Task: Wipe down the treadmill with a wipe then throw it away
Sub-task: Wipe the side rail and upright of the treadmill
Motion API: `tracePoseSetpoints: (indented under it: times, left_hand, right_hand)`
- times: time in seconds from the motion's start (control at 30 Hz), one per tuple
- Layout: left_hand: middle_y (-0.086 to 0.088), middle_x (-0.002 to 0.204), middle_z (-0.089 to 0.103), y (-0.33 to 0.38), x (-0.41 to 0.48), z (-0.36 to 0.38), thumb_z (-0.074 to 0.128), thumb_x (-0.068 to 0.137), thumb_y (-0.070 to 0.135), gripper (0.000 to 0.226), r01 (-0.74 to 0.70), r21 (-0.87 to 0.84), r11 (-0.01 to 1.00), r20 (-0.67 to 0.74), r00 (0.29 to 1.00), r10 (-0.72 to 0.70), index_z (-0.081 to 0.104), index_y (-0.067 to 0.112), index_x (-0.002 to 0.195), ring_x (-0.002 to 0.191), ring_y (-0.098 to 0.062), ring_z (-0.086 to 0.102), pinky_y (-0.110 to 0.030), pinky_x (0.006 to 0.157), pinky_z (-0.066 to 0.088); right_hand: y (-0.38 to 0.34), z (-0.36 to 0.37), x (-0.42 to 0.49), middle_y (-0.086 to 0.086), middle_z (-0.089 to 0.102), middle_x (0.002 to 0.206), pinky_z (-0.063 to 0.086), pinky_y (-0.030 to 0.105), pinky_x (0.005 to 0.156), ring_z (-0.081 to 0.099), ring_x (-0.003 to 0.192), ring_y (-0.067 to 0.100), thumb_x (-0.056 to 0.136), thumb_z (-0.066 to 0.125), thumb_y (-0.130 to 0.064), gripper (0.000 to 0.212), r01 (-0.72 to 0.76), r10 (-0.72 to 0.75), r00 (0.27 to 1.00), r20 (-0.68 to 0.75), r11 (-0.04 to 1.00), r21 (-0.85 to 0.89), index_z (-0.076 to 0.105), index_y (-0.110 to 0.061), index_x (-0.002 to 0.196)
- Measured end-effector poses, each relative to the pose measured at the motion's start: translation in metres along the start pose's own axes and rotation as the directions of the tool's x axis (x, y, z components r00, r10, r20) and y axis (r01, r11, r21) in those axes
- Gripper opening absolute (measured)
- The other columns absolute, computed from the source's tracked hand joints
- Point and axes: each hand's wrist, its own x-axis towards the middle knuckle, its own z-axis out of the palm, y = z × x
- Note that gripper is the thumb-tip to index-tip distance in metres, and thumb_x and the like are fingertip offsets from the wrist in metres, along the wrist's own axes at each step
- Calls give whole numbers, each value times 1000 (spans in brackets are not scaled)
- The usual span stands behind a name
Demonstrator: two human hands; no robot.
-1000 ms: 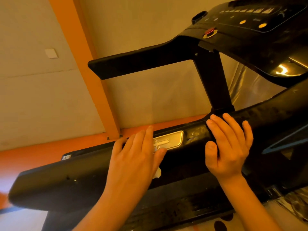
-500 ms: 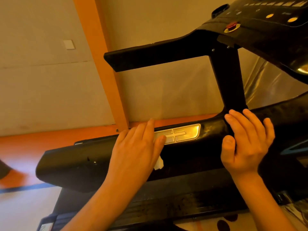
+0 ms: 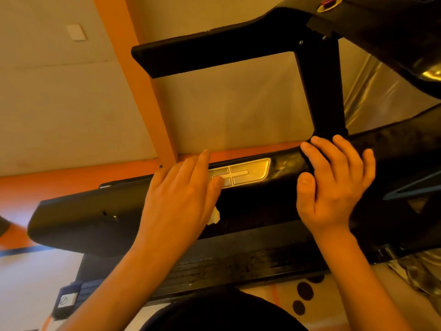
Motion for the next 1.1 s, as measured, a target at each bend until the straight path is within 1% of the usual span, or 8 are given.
tracePoseSetpoints:
  times: [0.2, 0.37, 0.53, 0.7, 0.8, 0.97, 1.03, 1.1]
  left_hand:
    - [-8, 120, 69, 19, 3, 7, 27, 108, 43, 56, 146, 9, 989, -42, 989, -145, 58, 8, 139, 109, -26, 64, -44, 96, 44]
    - [-6, 124, 69, 13, -3, 4, 26, 109, 43, 56, 96, 8, 995, -51, 994, -96, 57, 9, 141, 112, -24, 64, -42, 99, 41]
    - [-10, 120, 70, -9, -16, 2, 23, 110, 41, 59, 132, 64, 989, -116, 985, -124, 60, 5, 139, 107, -29, 67, -46, 94, 42]
    - [-6, 119, 71, 24, 5, 9, 27, 109, 43, 56, 114, 37, 993, -74, 991, -111, 62, 9, 136, 108, -24, 67, -44, 93, 45]
    - [-8, 117, 71, 8, -3, 3, 28, 108, 42, 56, 82, 23, 996, -59, 995, -81, 61, 7, 137, 106, -27, 68, -44, 91, 48]
    - [-9, 115, 71, -34, -28, -7, 26, 108, 38, 54, 203, 5, 979, -87, 975, -202, 61, 7, 136, 102, -30, 67, -47, 94, 44]
    - [-8, 114, 71, -32, -28, -4, 27, 108, 36, 52, 237, 13, 971, -112, 966, -234, 63, 8, 135, 101, -29, 67, -46, 95, 43]
    - [-7, 113, 71, -29, -26, -1, 29, 108, 34, 50, 245, 11, 969, -133, 961, -241, 65, 8, 133, 101, -28, 67, -45, 94, 42]
  right_hand:
    - [-1, -2, 2, 6, 65, 135, 23, 59, 118, 49, 138, 28, 105, 35, -35, 45, -11, 10, 1000, 22, 1000, 13, 68, -16, 129]
    - [-2, -5, 3, 8, 65, 135, 20, 57, 120, 49, 138, 30, 104, 37, -34, 45, -36, 35, 999, 42, 999, 29, 69, -14, 128]
    - [-7, -8, 5, 8, 65, 135, 17, 56, 121, 48, 139, 29, 102, 39, -33, 44, -85, 83, 996, 44, 995, 43, 70, -14, 127]
    - [-13, -7, 5, 7, 66, 133, 15, 54, 122, 48, 139, 27, 99, 42, -31, 43, -98, 96, 995, 37, 994, 53, 71, -14, 125]
    - [-11, -6, 5, 7, 67, 133, 16, 55, 121, 48, 138, 27, 100, 41, -31, 43, -102, 101, 995, 21, 994, 47, 71, -14, 124]
    - [-16, -7, 6, 8, 67, 131, 17, 58, 121, 49, 137, 28, 102, 40, -31, 42, -137, 136, 990, 28, 989, 46, 73, -12, 121]
    - [-28, -14, 10, 6, 69, 127, 15, 61, 122, 51, 135, 28, 101, 45, -26, 35, -188, 185, 982, 36, 975, 117, 74, -12, 114]
    - [-54, -20, 16, 4, 71, 119, 19, 63, 121, 57, 128, 26, 100, 49, -23, 29, -172, 154, 984, 88, 945, 279, 75, -12, 107]
